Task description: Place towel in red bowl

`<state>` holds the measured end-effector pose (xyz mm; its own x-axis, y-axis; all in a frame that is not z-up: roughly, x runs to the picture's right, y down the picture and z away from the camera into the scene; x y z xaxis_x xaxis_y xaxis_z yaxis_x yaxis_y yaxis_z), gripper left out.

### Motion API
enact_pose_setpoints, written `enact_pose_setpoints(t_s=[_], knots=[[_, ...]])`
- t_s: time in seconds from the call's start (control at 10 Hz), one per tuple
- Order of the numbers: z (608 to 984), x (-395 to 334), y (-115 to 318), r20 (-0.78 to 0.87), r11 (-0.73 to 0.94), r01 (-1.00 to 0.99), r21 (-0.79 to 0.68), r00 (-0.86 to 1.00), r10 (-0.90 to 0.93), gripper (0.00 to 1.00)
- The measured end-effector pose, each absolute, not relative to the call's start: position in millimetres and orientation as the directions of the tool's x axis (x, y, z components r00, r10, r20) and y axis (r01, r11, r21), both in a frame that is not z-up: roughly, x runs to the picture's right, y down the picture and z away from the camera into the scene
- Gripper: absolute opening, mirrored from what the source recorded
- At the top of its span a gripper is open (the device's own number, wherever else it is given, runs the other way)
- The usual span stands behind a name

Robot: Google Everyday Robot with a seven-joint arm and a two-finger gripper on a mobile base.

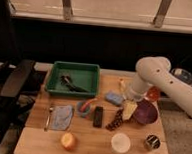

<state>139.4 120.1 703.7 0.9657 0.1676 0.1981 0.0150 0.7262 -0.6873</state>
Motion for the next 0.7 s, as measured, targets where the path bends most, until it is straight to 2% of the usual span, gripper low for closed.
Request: enact_pose_setpoints(t_s=[0.2,0.7], knots=[[698.8,87.6,132.9,0.280,0.709,0.090,-0.700,0.947,0.157,0.80],[698.0,87.3,133.9,0.281,0.707,0.090,-0.701,0.946,0.159,0.80]])
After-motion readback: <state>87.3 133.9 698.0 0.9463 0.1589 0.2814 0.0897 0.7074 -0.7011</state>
